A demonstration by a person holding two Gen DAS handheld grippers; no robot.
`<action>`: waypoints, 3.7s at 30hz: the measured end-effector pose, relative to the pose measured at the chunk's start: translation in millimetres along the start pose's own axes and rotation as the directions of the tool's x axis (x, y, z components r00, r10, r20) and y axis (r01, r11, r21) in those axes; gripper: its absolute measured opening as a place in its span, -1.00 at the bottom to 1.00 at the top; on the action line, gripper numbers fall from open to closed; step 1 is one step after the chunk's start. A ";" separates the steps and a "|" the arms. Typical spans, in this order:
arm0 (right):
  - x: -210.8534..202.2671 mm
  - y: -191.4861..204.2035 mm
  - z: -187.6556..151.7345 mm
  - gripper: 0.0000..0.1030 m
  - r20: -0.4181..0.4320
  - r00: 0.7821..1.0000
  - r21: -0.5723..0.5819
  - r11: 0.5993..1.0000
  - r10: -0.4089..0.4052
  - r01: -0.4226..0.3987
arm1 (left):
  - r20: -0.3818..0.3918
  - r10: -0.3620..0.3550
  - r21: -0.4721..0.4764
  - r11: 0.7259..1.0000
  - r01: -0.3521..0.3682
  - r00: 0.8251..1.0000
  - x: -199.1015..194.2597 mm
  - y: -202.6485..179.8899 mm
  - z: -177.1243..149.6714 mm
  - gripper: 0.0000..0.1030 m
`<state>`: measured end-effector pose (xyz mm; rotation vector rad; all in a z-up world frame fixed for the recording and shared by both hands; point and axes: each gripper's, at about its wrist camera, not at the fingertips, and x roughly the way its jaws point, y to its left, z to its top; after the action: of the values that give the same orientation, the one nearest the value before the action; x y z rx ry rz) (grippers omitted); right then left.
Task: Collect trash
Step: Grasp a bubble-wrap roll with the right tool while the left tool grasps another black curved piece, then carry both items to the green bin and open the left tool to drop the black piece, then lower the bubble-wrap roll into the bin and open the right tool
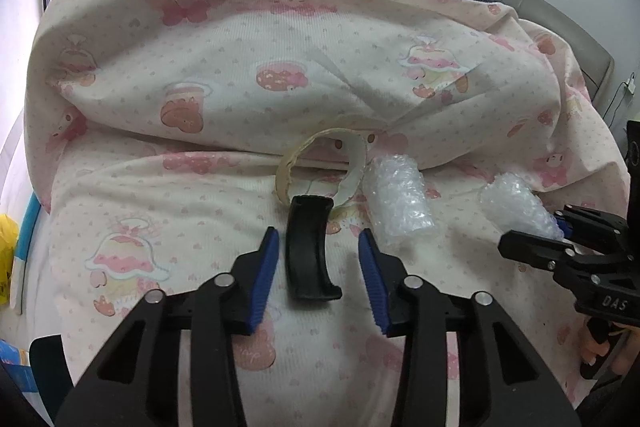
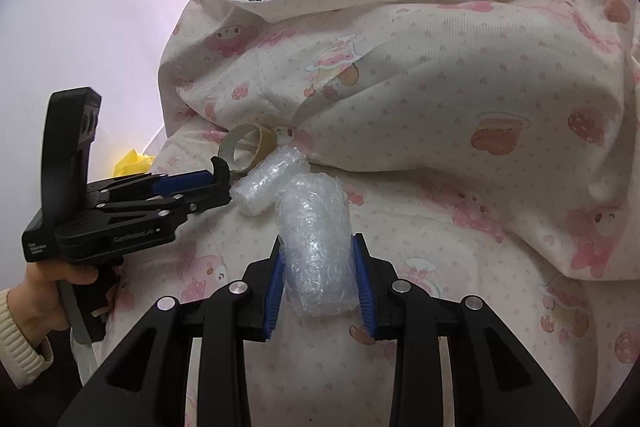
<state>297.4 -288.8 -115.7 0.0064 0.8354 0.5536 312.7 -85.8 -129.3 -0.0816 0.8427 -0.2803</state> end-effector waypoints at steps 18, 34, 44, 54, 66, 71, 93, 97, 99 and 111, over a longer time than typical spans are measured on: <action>-7.2 19.2 10.5 -0.36 0.017 1.000 -0.011 1.000 0.015 -0.015 | -0.014 -0.042 0.024 0.999 0.042 0.999 -7.1 -8.3 -8.8 -0.56; -17.4 73.1 16.3 -0.36 0.037 0.999 0.026 0.999 0.025 -0.026 | 0.015 -0.001 0.050 0.999 0.000 1.000 -69.1 21.6 -43.9 -0.57; -12.6 114.3 23.3 -0.36 0.025 0.999 0.019 0.999 0.030 -0.031 | 0.011 0.073 -0.012 0.997 -0.072 0.997 -98.9 69.7 -65.2 -0.57; -3.6 167.7 30.9 -0.36 0.025 0.997 -0.012 0.998 0.069 -0.069 | -0.014 0.125 -0.068 0.990 -0.126 0.992 -120.3 119.8 -86.9 -0.57; 24.6 236.4 41.5 -0.36 -0.010 0.993 -0.087 0.989 0.120 -0.120 | -0.118 0.164 -0.164 0.970 -0.182 0.979 -123.9 183.9 -117.7 -0.56; 39.1 262.5 43.4 -0.36 -0.029 0.990 -0.109 0.984 0.142 -0.144 | -0.187 0.175 -0.193 0.958 -0.211 0.967 -119.4 207.9 -134.4 -0.56; 99.8 341.2 35.8 -0.36 -0.134 0.974 -0.163 0.966 0.181 -0.202 | -0.412 0.130 -0.310 0.911 -0.273 0.902 -119.4 282.3 -197.6 -0.54; 113.0 348.4 32.0 -0.36 -0.160 0.971 -0.160 0.966 0.176 -0.201 | -0.405 0.132 -0.313 0.910 -0.273 0.905 -126.8 287.6 -199.6 -0.06; 119.2 351.7 30.1 -0.36 -0.172 0.970 -0.161 0.966 0.173 -0.200 | -0.390 0.128 -0.312 0.913 -0.262 0.912 -133.0 289.5 -198.5 -0.02; 161.5 374.4 9.2 -0.36 -0.271 0.953 -0.170 0.968 0.136 -0.187 | -0.276 0.172 -0.340 0.903 -0.264 0.946 -178.4 308.8 -191.0 0.23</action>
<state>217.5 110.4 -141.1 -0.1799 1.0367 0.8016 123.2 267.6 -183.1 -0.3120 1.1311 0.0909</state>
